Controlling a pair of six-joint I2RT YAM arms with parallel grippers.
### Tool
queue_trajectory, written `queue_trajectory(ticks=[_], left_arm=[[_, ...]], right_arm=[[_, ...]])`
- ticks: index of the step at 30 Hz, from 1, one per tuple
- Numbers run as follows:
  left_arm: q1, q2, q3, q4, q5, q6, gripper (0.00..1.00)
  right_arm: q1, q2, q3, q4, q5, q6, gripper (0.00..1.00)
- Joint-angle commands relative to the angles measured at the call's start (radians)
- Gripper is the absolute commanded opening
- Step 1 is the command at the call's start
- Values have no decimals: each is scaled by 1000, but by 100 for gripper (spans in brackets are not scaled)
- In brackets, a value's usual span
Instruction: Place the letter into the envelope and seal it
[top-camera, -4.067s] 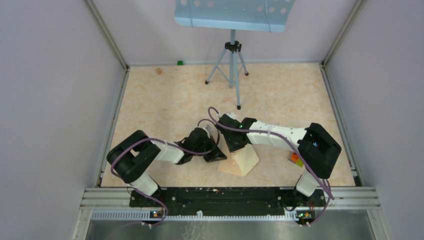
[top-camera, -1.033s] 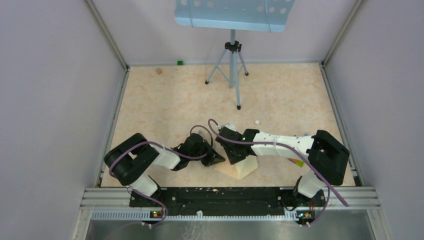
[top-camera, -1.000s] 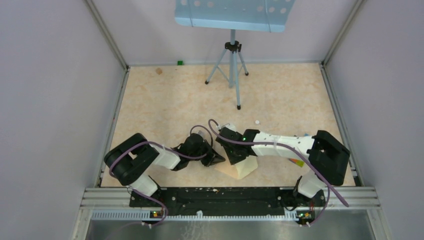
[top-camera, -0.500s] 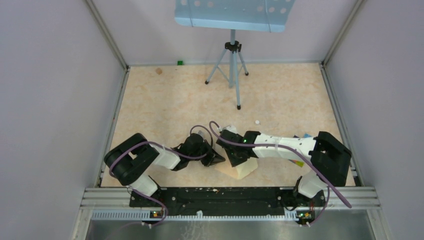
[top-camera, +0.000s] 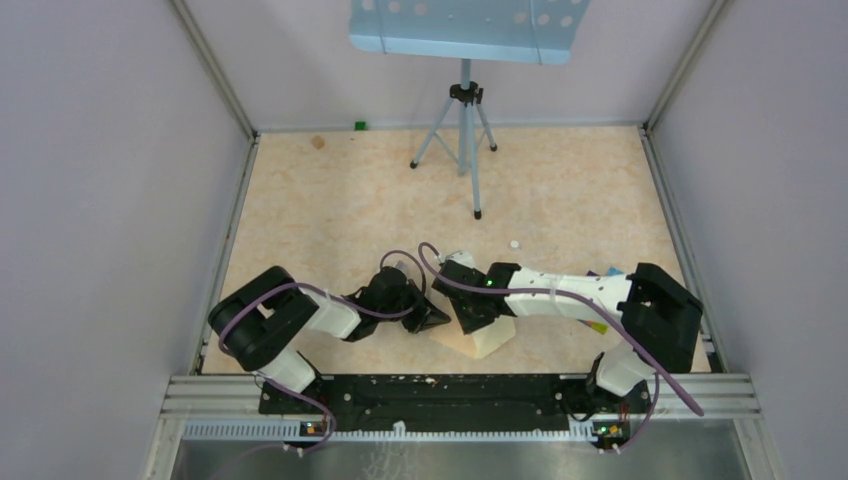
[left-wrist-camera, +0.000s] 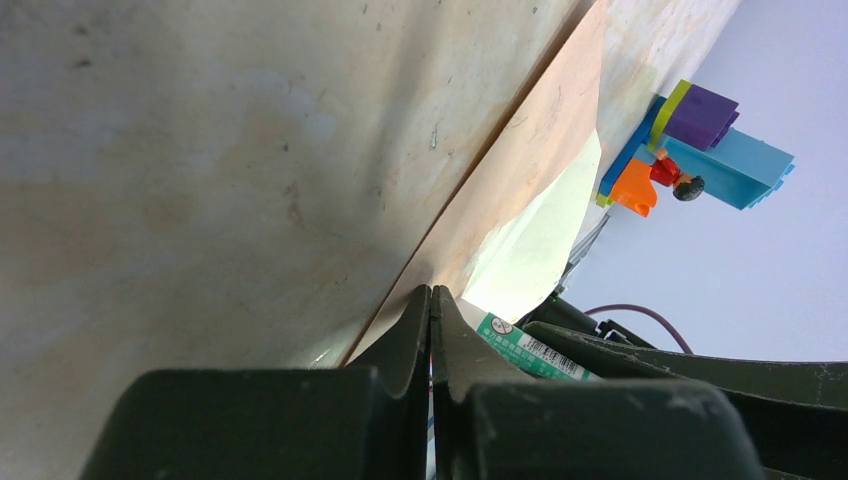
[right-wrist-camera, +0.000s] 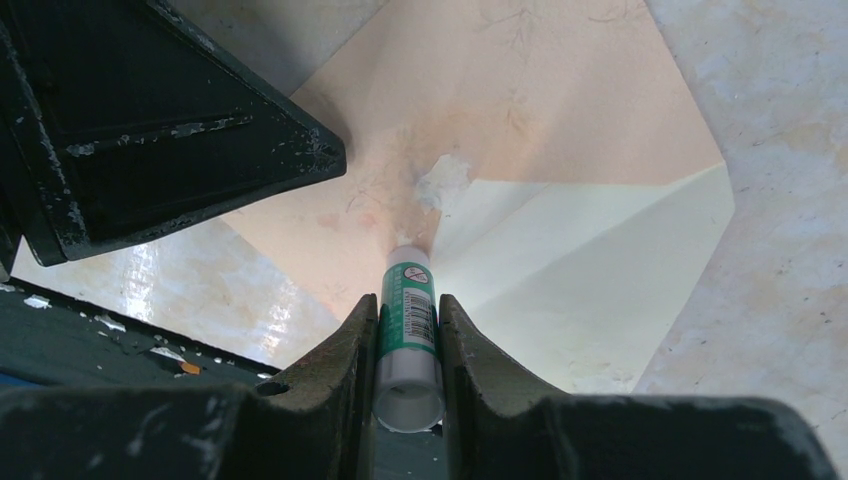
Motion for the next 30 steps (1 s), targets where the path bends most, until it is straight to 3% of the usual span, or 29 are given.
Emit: queue_trajectory(ticks=[1, 30], left_arm=[[1, 45, -19, -138, -65, 38, 0], [1, 70, -21, -118, -51, 35, 0]], right_arm=[[12, 44, -12, -24, 54, 17, 0], [-30, 109, 42, 74, 84, 10, 0]])
